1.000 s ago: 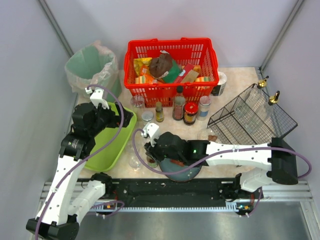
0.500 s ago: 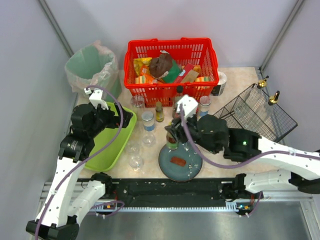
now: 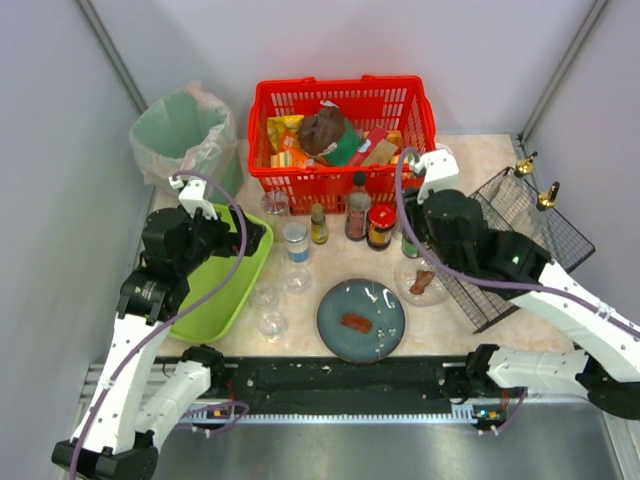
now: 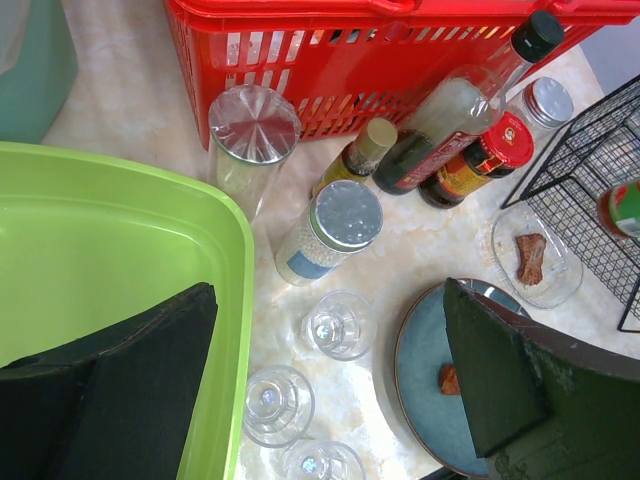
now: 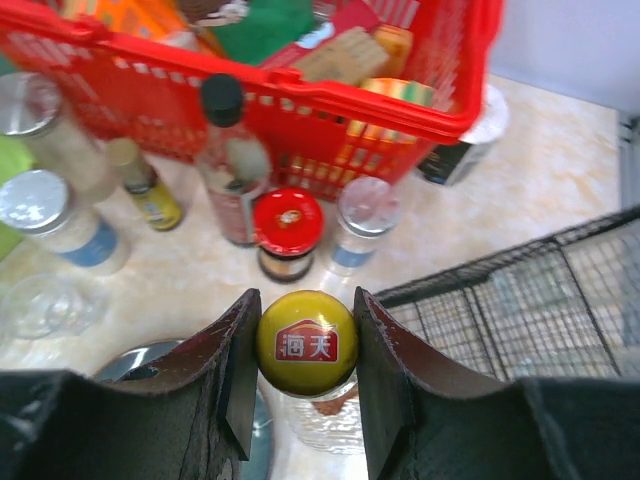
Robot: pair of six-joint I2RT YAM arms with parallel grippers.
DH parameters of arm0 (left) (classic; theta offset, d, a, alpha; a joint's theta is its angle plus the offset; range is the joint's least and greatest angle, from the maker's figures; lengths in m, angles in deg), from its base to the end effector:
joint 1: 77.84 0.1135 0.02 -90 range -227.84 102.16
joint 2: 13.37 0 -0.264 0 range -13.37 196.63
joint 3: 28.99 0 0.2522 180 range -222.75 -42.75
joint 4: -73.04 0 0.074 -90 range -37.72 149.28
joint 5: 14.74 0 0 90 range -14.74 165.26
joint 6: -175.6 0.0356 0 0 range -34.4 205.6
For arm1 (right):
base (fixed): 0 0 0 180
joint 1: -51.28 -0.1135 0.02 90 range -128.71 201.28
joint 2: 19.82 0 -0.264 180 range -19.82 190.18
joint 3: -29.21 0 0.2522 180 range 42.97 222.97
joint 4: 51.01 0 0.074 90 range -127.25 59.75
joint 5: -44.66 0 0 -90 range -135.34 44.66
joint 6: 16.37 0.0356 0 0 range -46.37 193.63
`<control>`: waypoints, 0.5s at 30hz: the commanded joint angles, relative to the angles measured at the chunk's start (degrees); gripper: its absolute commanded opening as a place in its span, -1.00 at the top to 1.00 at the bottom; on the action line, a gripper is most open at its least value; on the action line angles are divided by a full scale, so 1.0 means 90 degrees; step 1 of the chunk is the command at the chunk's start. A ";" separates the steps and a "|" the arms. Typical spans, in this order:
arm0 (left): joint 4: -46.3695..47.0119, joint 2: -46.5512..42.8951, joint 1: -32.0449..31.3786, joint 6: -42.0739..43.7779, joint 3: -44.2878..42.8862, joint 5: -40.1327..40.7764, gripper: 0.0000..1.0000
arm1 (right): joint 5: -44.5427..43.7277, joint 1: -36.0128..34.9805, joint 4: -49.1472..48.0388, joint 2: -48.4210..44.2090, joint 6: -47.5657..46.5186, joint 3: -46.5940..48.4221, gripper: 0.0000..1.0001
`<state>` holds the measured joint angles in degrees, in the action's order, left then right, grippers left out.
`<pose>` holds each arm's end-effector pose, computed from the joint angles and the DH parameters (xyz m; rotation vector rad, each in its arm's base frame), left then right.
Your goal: Clear the kitchen counter
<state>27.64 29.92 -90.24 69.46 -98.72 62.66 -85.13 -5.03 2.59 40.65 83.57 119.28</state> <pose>0.1512 -0.0412 0.3715 0.0888 1.9289 -0.5447 0.1309 0.1552 0.4266 -0.3268 1.8613 0.0953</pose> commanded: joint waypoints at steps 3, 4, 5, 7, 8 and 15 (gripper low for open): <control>0.0117 0.0024 0.0040 0.0036 -0.0110 -0.0094 -0.97 | -0.0744 0.0622 -0.0481 -0.0615 -0.0087 0.1012 1.00; 0.0127 0.0024 0.0040 0.0036 -0.0110 -0.0094 -0.97 | -0.0890 0.0690 -0.0481 -0.0654 -0.0146 0.1100 1.00; 0.0127 0.0024 0.0040 0.0045 -0.0119 -0.0104 -0.97 | -0.1065 0.0768 -0.0481 -0.0664 -0.0263 0.1168 1.00; 0.0156 0.0053 0.0040 0.0045 -0.0120 -0.0133 -0.97 | -0.1349 0.0924 -0.0471 -0.0654 -0.0468 0.1286 1.00; 0.0166 0.0044 0.0040 0.0036 -0.0120 -0.0143 -0.97 | -0.1476 0.1022 -0.0461 -0.0654 -0.0537 0.1325 1.00; 0.0215 0.0112 0.0040 0.0026 -0.0090 -0.0231 -0.97 | -0.1448 0.2163 -0.0383 -0.0683 -0.0694 0.1326 1.00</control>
<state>27.62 30.79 -90.24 69.46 -98.72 61.96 -95.82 9.42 3.63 34.94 79.30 128.61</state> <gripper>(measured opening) 0.985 0.378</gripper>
